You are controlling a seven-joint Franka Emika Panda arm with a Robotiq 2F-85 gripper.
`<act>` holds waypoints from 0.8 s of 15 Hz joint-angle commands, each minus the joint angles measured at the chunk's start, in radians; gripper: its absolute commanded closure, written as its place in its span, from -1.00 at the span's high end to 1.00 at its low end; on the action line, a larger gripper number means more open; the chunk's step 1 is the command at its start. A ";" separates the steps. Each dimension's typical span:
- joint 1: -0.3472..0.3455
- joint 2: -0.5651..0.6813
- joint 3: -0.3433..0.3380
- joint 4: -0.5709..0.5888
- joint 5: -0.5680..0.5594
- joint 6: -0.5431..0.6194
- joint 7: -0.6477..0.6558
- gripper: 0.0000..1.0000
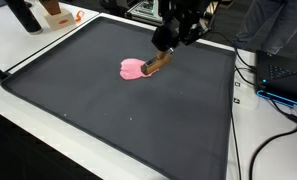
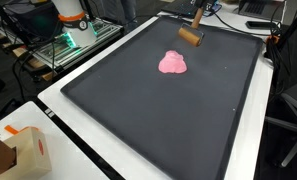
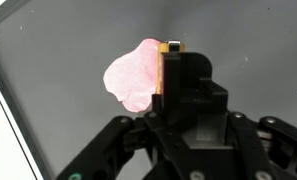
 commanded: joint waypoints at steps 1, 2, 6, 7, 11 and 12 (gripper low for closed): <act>-0.048 -0.061 -0.005 -0.062 0.072 0.057 -0.045 -0.54; -0.064 -0.076 -0.006 -0.079 0.087 0.082 -0.063 -0.54; -0.122 -0.137 -0.016 -0.154 0.134 0.164 -0.136 -0.54; -0.140 -0.160 -0.019 -0.185 0.149 0.186 -0.160 -0.54; -0.206 -0.251 -0.029 -0.309 0.217 0.269 -0.284 -0.54; -0.224 -0.284 -0.031 -0.359 0.233 0.310 -0.334 -0.54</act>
